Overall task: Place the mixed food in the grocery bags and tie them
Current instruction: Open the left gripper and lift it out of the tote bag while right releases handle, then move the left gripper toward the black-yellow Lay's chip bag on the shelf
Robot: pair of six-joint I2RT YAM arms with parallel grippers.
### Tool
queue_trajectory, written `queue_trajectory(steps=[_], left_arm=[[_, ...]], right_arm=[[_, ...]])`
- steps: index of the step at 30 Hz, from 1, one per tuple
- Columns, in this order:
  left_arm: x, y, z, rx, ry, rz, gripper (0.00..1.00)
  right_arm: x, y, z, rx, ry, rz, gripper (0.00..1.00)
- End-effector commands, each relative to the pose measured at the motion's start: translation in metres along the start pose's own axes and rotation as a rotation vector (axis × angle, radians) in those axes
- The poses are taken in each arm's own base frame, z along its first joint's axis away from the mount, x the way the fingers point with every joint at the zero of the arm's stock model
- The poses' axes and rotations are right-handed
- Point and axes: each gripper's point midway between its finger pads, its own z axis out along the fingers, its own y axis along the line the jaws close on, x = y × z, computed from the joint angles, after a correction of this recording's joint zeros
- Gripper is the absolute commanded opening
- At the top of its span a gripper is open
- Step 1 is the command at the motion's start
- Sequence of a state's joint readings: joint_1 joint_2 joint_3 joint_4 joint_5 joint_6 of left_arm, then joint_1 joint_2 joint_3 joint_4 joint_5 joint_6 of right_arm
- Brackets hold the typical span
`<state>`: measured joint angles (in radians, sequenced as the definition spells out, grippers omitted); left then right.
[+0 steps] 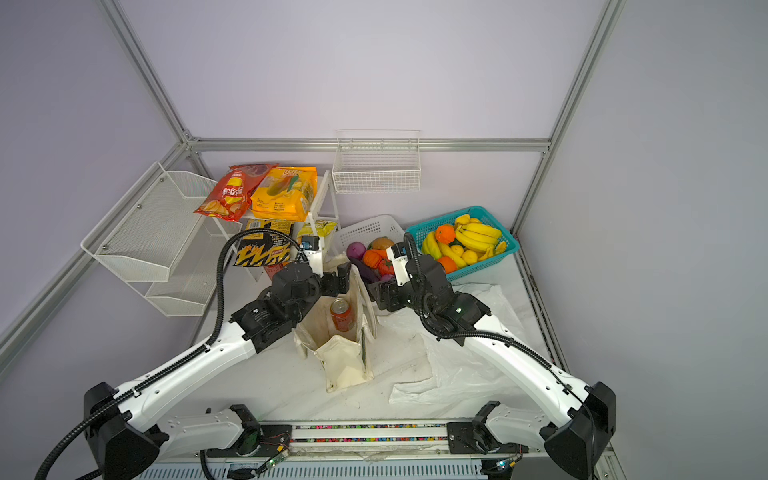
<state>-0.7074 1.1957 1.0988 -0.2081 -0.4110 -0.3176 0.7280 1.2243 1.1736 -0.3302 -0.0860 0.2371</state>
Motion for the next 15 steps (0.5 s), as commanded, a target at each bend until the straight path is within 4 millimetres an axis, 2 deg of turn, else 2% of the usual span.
queue_trajectory(steps=[1,5,9,12,15], left_arm=[[-0.054,-0.002,-0.026,0.060,-0.069,-0.002,0.92],[-0.061,0.013,-0.041,0.063,-0.056,-0.020,0.93],[-0.061,0.033,-0.054,0.056,-0.023,-0.063,0.93],[-0.052,0.054,-0.061,0.030,0.029,-0.104,0.92],[-0.035,0.075,-0.066,0.003,0.074,-0.157,0.93]], right_arm=[[-0.023,-0.006,0.003,0.049,-0.060,-0.006,0.75],[-0.028,-0.001,0.003,0.029,-0.074,-0.006,0.76],[-0.025,-0.002,0.004,0.032,-0.064,-0.007,0.76],[-0.019,0.002,0.011,0.004,-0.031,-0.002,0.76],[-0.009,0.014,0.027,-0.065,0.022,-0.012,0.76]])
